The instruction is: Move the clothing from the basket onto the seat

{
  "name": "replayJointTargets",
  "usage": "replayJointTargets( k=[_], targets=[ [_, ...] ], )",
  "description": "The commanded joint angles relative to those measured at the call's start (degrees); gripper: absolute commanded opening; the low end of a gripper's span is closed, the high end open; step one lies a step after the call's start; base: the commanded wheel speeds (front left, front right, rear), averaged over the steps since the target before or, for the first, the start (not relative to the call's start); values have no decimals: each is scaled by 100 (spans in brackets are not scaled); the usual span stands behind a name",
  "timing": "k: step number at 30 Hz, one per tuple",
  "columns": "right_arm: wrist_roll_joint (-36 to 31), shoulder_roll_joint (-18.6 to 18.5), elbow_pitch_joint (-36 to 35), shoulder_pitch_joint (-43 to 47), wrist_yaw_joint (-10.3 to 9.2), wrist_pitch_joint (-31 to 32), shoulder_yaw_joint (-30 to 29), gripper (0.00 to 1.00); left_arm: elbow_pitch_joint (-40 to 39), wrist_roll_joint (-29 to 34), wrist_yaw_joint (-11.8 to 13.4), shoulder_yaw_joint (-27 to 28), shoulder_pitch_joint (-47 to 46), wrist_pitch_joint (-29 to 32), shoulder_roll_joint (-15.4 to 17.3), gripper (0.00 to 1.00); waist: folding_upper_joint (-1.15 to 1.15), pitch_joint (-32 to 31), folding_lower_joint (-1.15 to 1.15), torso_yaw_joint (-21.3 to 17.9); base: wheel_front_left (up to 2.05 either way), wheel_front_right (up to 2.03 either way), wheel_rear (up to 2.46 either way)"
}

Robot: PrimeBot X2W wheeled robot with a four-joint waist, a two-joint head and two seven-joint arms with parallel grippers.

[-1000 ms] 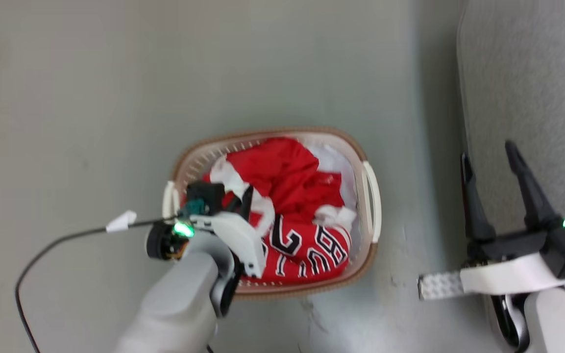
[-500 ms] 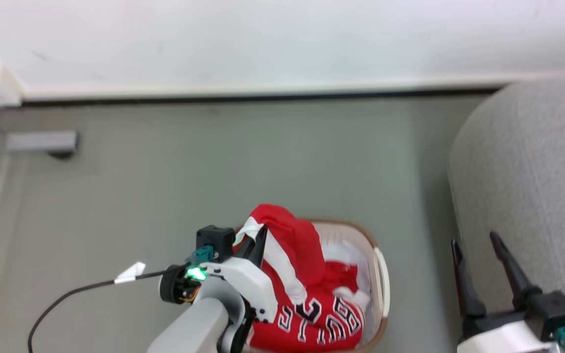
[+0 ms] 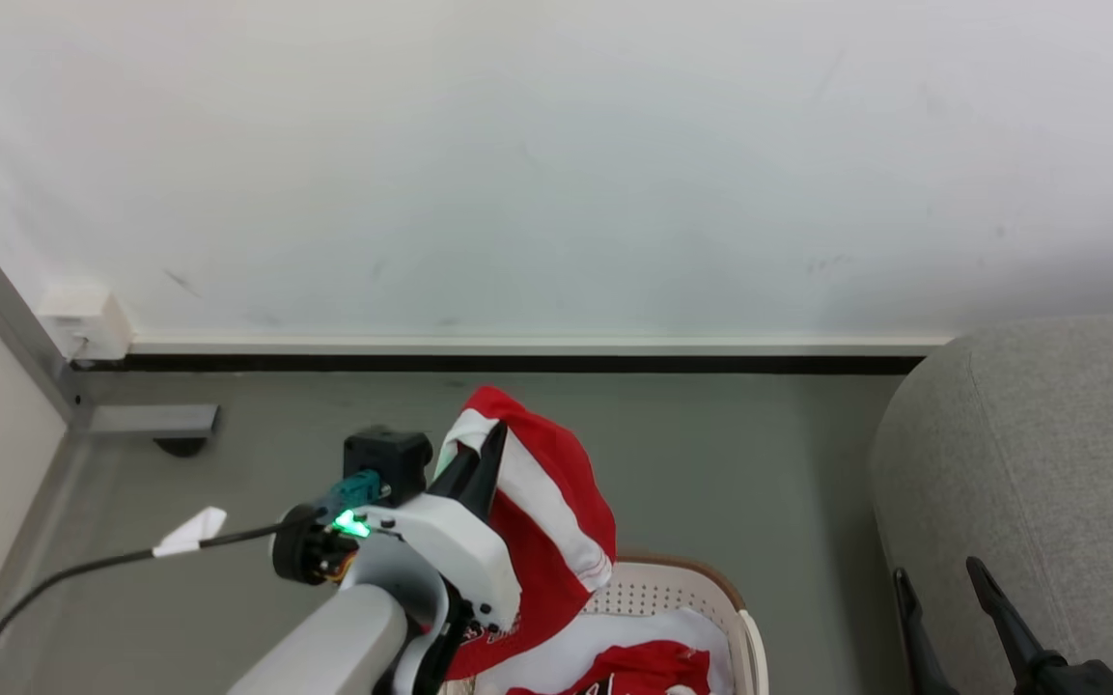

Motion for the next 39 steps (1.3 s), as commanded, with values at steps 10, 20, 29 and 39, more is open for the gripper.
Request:
replayJointTargets(
  k=[10,20,29,39],
  targets=[
    [65,-20,-56,249,-12,-20,-70,100,-1364,181,386,89,88,565,640,0,0,-334,2,-8,0,0,0],
    [41,-21,-80,292,-12,-20,-69,100,-1874,219,609,93,198,747,811,0,0,-392,2,-73,0,0,0],
    [19,-21,-100,291,-12,-20,-87,100,-2007,221,685,67,243,760,822,0,0,-382,2,-116,0,0,0],
    [-55,-20,-124,232,-12,-20,-48,100,-1980,197,675,43,232,745,838,0,0,-349,2,-133,0,0,0]
  ],
)
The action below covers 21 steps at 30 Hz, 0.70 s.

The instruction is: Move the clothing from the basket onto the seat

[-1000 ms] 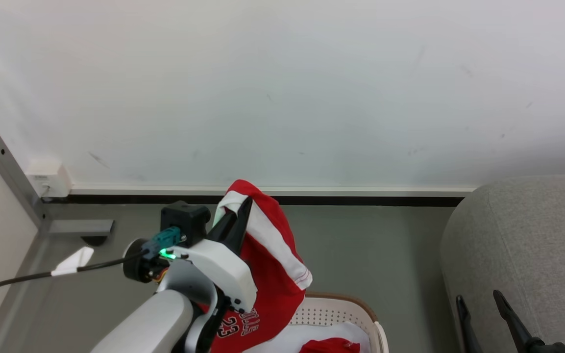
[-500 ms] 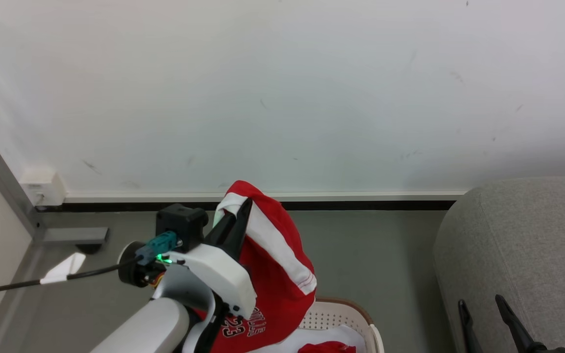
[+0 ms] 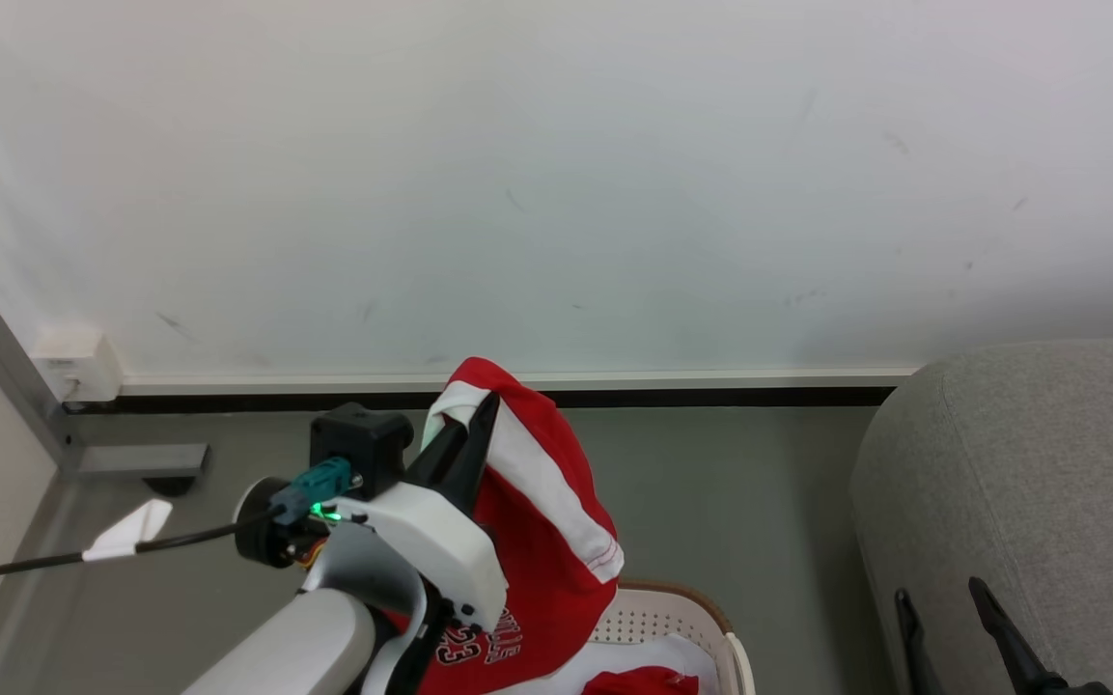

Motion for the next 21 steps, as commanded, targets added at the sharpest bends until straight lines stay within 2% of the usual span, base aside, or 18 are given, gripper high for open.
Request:
replayJointTargets(
  k=[1,5,10,16,21],
  targets=[
    [-72,-15,-35,-38,-12,-20,25,100,10,13,-3,7,46,-17,49,0,0,0,0,1,0,0,0],
    [-222,-13,-205,-113,-12,-20,323,100,12,15,10,-7,48,-20,50,0,0,0,0,-6,0,0,0],
    [-372,-87,-253,-343,-12,-20,1276,100,6,16,10,-40,30,-11,10,0,0,24,0,-23,0,0,0],
    [-189,-201,68,-956,-13,-20,2418,100,26,10,-13,-82,-47,-24,-53,0,0,73,0,-15,0,0,0],
    [-10,-124,406,-1528,-13,-19,2936,100,69,16,-44,-137,-116,-39,-116,0,0,100,0,28,0,0,0]
  ],
)
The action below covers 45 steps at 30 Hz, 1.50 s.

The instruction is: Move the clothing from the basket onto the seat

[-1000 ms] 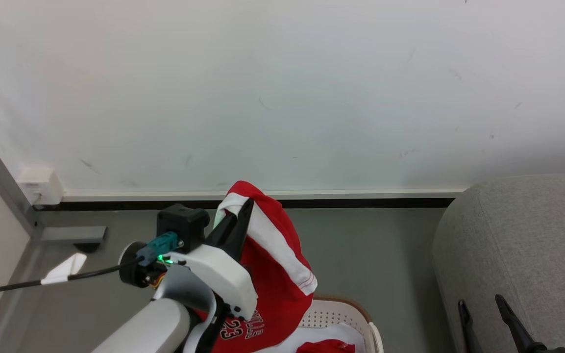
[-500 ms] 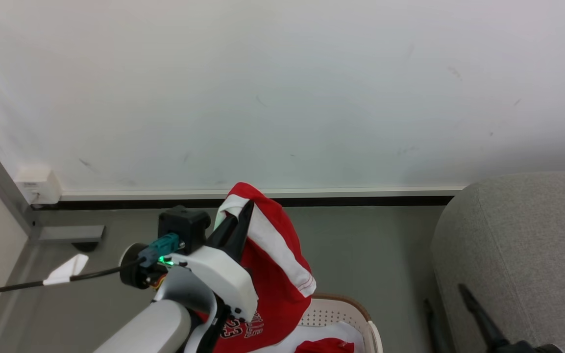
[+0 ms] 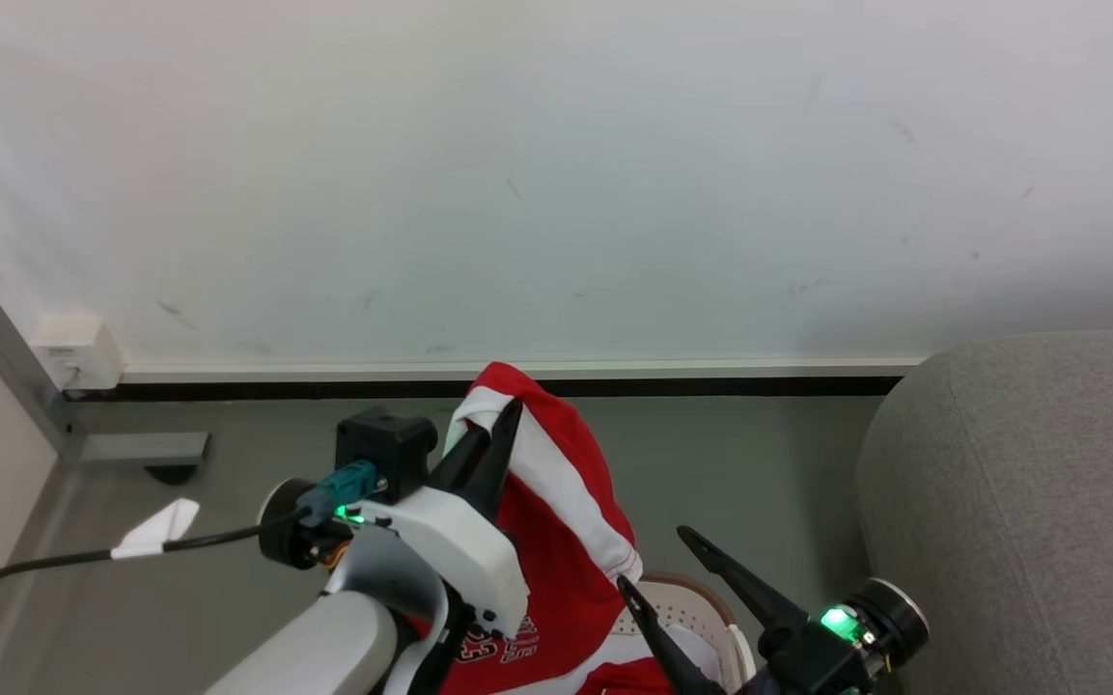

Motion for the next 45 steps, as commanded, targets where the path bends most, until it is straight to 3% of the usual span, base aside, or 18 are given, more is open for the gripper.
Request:
replayJointTargets(
  k=[1,7,15,29,39,40,41,45],
  targets=[
    [56,-4,77,-159,-13,-18,47,100,28,17,-21,1,-67,-40,-5,0,0,4,0,14,0,0,0],
    [187,79,553,-723,-14,-10,233,100,52,37,-84,-106,-138,-37,-111,0,0,40,0,78,0,0,0],
    [906,84,1060,-1311,-13,-10,724,100,127,8,-176,-223,-209,-59,-270,0,0,47,0,187,0,0,0],
    [1675,80,1937,-1743,-13,-10,1116,100,146,-41,-294,-408,-302,-35,-472,0,0,18,0,308,0,0,0],
    [2441,82,2533,-2345,-13,5,1881,100,70,-142,-395,-510,-326,55,-514,0,0,28,0,340,0,0,0],
    [2512,82,2583,-2396,-13,4,1910,81,63,-150,-397,-515,-324,59,-519,0,0,24,0,346,0,0,0],
    [2594,82,2622,-2451,-14,0,1932,0,56,-151,-398,-519,-326,53,-522,0,0,26,0,351,0,0,0],
    [2842,80,2667,-2524,-13,-8,2107,0,57,-176,-388,-513,-336,52,-517,0,0,29,0,364,0,0,0]
  ],
)
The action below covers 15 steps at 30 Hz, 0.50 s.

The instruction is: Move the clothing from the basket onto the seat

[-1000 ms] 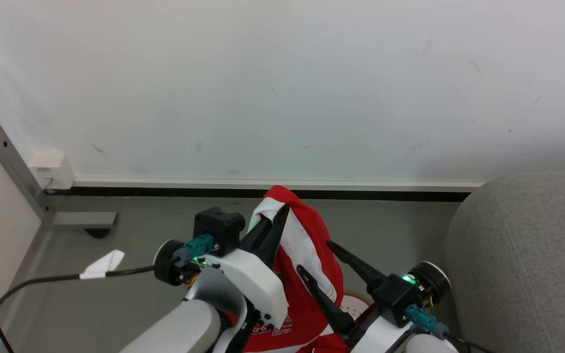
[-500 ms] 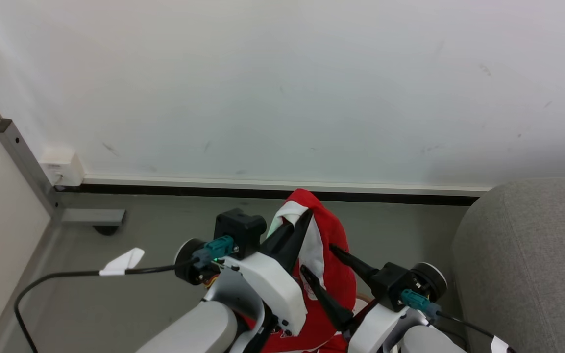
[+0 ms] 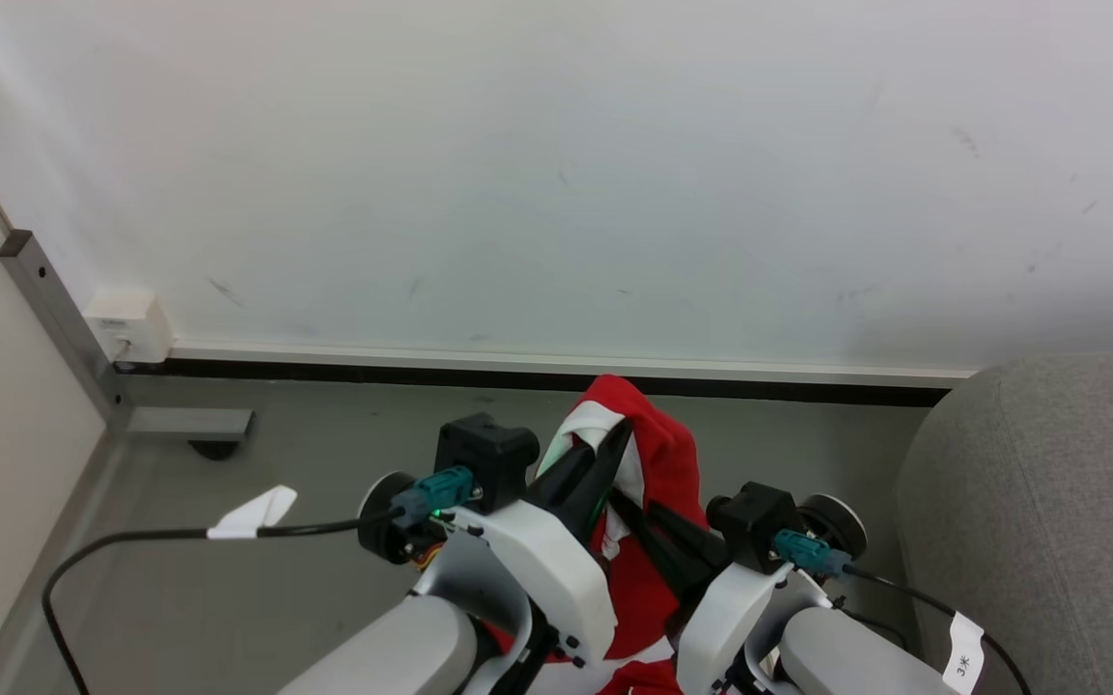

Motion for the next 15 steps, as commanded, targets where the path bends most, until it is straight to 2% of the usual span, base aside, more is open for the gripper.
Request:
replayJointTargets(
  k=[1,10,13,15],
  targets=[
    [66,-15,52,-75,-12,-20,45,0,-15,-89,1,17,-45,-18,31,0,0,3,0,-2,0,0,0],
    [165,-13,-23,-96,-12,-26,-77,0,62,-95,82,66,35,-66,122,2,0,29,0,-53,0,0,0],
    [103,-14,-59,-77,-12,-28,-183,0,75,-93,101,69,49,-90,131,11,0,21,0,-74,0,0,0],
    [62,-13,-112,-65,-12,-27,-290,0,75,-84,122,67,47,-99,124,27,0,25,0,-86,0,0,0]
  ],
)
